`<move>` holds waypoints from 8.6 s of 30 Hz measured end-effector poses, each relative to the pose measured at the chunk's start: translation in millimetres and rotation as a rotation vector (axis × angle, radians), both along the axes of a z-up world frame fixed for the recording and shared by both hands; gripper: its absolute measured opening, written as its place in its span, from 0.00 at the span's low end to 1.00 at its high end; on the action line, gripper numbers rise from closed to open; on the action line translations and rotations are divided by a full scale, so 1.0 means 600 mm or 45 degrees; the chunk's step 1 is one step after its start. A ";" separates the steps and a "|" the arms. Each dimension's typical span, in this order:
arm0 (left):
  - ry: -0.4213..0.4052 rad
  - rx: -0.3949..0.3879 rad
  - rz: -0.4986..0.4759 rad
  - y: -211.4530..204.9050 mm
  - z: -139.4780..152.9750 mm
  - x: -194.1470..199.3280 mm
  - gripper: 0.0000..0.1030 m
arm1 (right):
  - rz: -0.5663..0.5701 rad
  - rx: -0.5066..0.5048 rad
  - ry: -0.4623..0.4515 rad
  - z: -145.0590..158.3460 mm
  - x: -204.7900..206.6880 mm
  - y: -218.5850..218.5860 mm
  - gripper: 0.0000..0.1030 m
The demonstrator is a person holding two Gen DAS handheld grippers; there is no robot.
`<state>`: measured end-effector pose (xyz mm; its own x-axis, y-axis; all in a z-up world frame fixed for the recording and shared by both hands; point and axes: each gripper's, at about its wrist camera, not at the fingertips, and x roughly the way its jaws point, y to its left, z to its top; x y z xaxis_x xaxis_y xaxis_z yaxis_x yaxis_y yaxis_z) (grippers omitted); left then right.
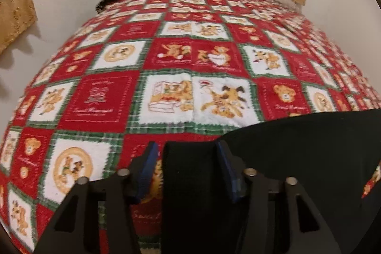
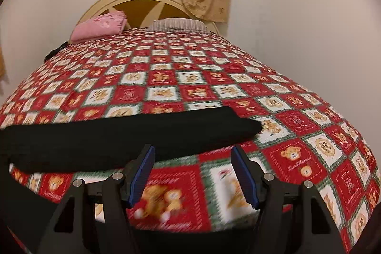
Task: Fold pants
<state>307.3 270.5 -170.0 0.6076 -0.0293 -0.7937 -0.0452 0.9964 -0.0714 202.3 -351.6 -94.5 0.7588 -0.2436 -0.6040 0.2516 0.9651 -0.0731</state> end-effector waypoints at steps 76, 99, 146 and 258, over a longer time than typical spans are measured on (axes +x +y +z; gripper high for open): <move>-0.467 -0.061 -0.342 -0.008 0.001 -0.340 0.17 | 0.139 0.304 -0.185 -0.041 -0.249 -0.211 0.06; -0.454 0.261 -0.217 0.033 -0.004 -0.436 0.68 | 0.165 -0.011 -0.137 0.043 -0.335 -0.071 0.57; -0.399 0.289 -0.463 -0.051 -0.006 -0.425 0.34 | 1.235 -0.446 0.288 -0.175 -0.225 0.511 0.07; -0.296 0.085 -1.331 -0.625 0.002 -0.357 0.64 | 0.575 -0.945 0.192 -0.127 -0.288 0.218 0.45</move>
<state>92.9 -104.6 -169.1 0.4426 -0.5835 -0.6809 0.8403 0.5350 0.0878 29.3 -220.9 -170.5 0.8026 -0.3089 -0.5103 -0.2052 0.6603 -0.7225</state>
